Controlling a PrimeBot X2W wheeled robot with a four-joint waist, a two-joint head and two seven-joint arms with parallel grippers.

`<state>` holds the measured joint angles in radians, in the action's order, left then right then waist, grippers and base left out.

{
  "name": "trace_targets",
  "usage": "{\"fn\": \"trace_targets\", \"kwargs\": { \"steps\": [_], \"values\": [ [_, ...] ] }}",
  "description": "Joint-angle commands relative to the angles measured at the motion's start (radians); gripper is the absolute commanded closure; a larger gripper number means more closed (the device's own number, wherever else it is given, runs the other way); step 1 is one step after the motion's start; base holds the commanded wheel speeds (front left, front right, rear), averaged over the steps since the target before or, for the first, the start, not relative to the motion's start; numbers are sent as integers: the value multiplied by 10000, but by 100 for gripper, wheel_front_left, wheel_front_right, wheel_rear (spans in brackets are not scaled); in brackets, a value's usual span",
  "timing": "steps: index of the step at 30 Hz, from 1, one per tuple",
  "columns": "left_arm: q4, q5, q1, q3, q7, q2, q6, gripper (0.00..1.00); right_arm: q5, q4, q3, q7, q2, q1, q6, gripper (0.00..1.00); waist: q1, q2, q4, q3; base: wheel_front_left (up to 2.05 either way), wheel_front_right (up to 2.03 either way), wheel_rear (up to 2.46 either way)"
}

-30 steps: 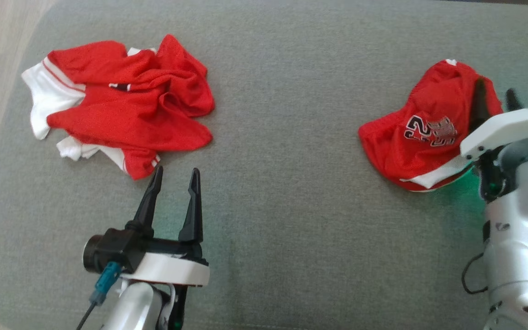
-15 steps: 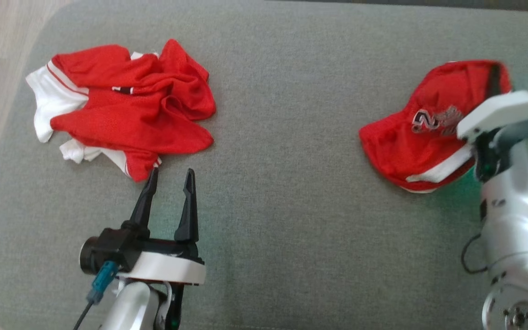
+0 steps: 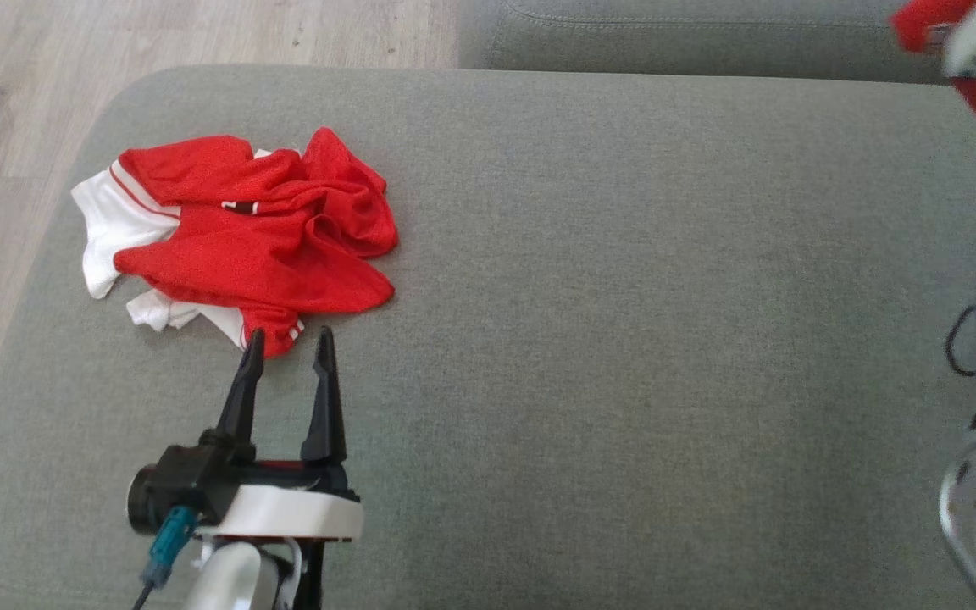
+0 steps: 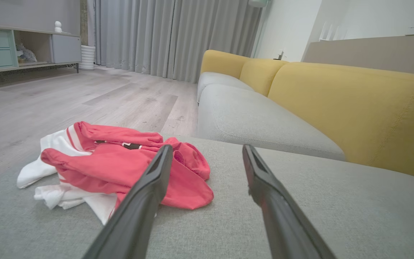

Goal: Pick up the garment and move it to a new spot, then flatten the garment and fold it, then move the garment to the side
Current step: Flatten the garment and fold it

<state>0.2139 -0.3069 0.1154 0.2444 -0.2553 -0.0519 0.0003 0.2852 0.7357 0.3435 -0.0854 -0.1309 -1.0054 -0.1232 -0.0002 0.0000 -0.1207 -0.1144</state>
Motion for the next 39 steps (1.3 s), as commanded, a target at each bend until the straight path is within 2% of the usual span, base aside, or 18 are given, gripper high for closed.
{"fn": "trace_targets", "kwargs": {
  "steps": [1, 7, 11, 14, 15, 16, 18, 24, 30, 37, 39],
  "values": [
    [-370, 55, 170, -447, -64, -15, 42, 0, 94, -336, -741, -41, 250, -229, -75, 100, 2, 0, -6, 20, 0, 0, 0],
    [-326, 81, 153, -490, -64, 0, -38, 0, -167, 111, -4314, -93, 646, 1527, -75, 100, 2, 0, -81, -70, 0, 0, 0],
    [-249, 90, 296, -441, -65, 6, -95, 0, -781, 1025, -6666, -218, 778, 2965, -75, 100, 2, 0, -226, -160, 0, 0, 0],
    [-154, 105, 408, -322, -65, 9, -135, 0, -1407, 1394, -7982, -440, 798, 3642, -75, 100, 2, 0, -374, -165, 0, 0, 0],
    [-133, 101, 432, -293, -65, 10, -137, 0, -1589, 1395, -8333, -506, 800, 3763, -75, 24, 2, 0, -406, -154, 0, 0, 0],
    [-121, 96, 441, -275, -65, 11, -132, 0, -1791, 1384, -8622, -534, 801, 3863, -75, 0, 2, 0, -425, -140, 0, 0, 0],
    [-118, 70, 396, -261, -65, 12, -93, 0, -2432, 1228, -9158, -585, 803, 3985, -75, 0, 2, 0, -437, -55, 0, 0, 0],
    [-137, 66, 166, -375, -65, 14, 7, 0, -3179, 670, -8689, -982, 805, 4031, -75, 0, 2, 0, -201, 256, 0, 0, 0],
    [-301, 104, 50, -503, -65, 15, 34, 0, -3483, -564, -7163, -1415, 805, 4667, -75, 0, 2, 0, 272, 441, 0, 0, 0],
    [-389, 183, 34, -535, -65, 15, -17, 0, -3873, -2443, -4953, -1643, 806, 6286, -75, 0, 2, 0, 830, 454, 0, 0, 0],
    [-404, 187, 34, -519, -65, 15, -18, 0, -3987, -2703, -4722, -1663, 806, 6572, -75, 0, 2, 0, 893, 439, 0, 0, 0]
  ]
}}
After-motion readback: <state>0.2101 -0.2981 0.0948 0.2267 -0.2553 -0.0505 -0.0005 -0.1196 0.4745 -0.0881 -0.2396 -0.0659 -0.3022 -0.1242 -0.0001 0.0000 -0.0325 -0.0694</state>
